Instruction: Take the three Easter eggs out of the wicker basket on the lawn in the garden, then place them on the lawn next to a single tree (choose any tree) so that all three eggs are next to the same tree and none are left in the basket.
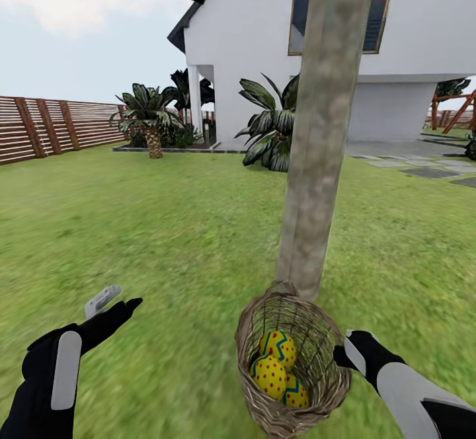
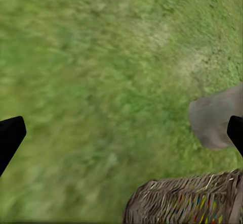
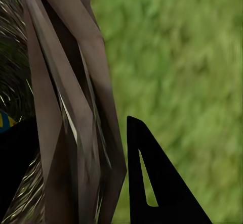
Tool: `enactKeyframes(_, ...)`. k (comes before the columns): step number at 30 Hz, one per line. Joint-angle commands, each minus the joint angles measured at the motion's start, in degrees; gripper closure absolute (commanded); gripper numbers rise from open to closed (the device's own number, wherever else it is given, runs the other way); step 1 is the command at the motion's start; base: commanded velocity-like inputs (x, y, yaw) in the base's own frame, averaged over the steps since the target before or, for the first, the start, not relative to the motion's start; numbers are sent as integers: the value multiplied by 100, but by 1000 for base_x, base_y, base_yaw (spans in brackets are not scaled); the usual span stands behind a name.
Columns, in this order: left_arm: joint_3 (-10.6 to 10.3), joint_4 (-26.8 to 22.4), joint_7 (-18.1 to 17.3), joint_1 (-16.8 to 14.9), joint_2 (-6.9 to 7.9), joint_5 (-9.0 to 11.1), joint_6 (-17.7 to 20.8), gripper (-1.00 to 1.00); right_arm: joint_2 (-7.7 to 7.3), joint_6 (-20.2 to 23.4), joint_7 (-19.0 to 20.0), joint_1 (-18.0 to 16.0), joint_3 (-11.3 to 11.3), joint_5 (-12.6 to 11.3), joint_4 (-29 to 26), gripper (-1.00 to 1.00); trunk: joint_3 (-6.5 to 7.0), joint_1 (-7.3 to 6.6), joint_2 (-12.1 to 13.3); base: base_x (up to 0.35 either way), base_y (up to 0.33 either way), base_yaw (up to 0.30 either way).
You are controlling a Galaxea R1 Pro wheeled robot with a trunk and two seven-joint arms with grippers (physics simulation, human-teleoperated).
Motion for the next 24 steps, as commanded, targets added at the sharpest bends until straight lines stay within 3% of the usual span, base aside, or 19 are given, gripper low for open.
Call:
enactKeyframes(1,12,-5,22,-6,-5,44,33,-100,3,19,-15,-4,-62,-41,-13,100,-6,-2,-3,0,0,0)
enactKeyframes(5,12,-5,-1,-6,-5,44,36,-100,3,19,-15,-3,-54,-33,-13,100,-6,-2,-3,0,0,0)
enactKeyframes(6,12,-5,-2,-6,-5,44,36,-100,3,19,-15,-2,-54,-33,-14,-100,-6,-2,-3,0,0,0)
enactKeyframes(10,12,-5,-6,-6,-5,44,33,-100,3,19,-15,0,-54,-31,-18,-100,-6,-2,-3,0,0,0)
enactKeyframes(15,4,-5,-20,-6,-5,44,28,-100,3,19,-15,-3,-52,-29,-21,-100,105,-14,4,0,0,0)
enactKeyframes(21,-70,-5,-13,-6,-5,41,19,-100,11,10,-15,0,-45,-33,-22,-100,213,-146,245,0,0,0)
enactKeyframes(24,-208,7,6,-6,-5,22,0,-100,19,-7,-8,-2,-45,-33,-25,-100,267,-212,365,0,0,0)
